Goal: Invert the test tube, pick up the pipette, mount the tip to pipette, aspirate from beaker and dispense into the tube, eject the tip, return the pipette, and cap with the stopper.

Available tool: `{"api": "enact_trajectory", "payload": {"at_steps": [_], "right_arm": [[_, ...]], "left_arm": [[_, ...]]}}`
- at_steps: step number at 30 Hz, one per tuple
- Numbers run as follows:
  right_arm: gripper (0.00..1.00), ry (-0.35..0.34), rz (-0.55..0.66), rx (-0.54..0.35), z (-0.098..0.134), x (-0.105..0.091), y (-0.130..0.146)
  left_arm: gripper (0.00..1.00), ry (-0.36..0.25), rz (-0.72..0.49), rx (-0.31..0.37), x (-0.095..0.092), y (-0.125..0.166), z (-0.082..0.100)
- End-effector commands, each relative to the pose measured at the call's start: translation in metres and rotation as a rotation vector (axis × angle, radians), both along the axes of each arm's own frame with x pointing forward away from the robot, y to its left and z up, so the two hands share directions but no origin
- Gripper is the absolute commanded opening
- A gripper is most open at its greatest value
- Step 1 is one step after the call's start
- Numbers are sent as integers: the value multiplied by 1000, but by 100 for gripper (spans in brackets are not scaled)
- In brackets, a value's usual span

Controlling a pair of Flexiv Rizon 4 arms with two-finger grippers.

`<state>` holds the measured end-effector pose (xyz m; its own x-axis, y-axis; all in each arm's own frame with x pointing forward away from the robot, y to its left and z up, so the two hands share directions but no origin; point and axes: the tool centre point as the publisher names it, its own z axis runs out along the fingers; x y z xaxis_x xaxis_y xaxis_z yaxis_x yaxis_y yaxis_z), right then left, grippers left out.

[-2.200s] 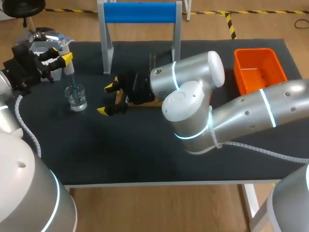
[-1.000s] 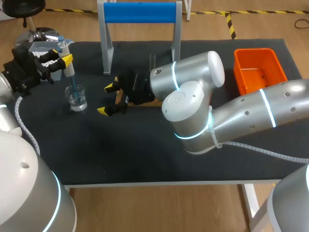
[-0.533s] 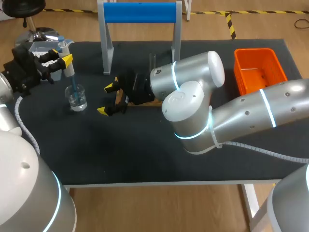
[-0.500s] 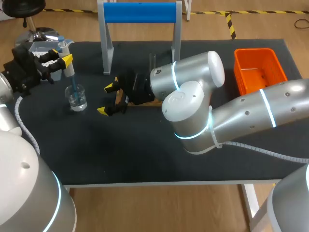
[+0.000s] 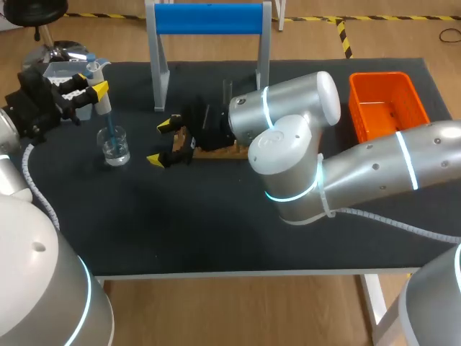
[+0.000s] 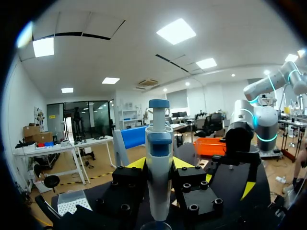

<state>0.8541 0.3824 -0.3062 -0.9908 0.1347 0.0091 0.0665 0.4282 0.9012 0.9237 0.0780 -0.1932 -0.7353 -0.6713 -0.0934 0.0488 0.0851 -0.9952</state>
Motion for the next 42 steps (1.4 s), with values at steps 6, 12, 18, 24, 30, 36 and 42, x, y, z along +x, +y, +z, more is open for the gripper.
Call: {"api": "enact_trajectory", "payload": {"at_steps": [6,12,18,24,30,36,42], "right_arm": [[100,41,122,-8,65,6,-37],[100,29,175,16,101,14,-39],[100,-3,220,22,134,26,-32],[100,-26,270,20,155,35,-17],[100,-46,312,31,170,39,-1],[100,-59,333,50,183,43,12],[100,-66,341,73,188,45,23]], "left_arm": [[0,-1,2,0,0,-1,0],[0,-1,2,0,0,-1,0],[0,-1,2,0,0,-1,0],[0,-1,2,0,0,-1,0],[0,-1,2,0,0,-1,0],[0,-1,2,0,0,-1,0],[0,-1,2,0,0,-1,0]]}}
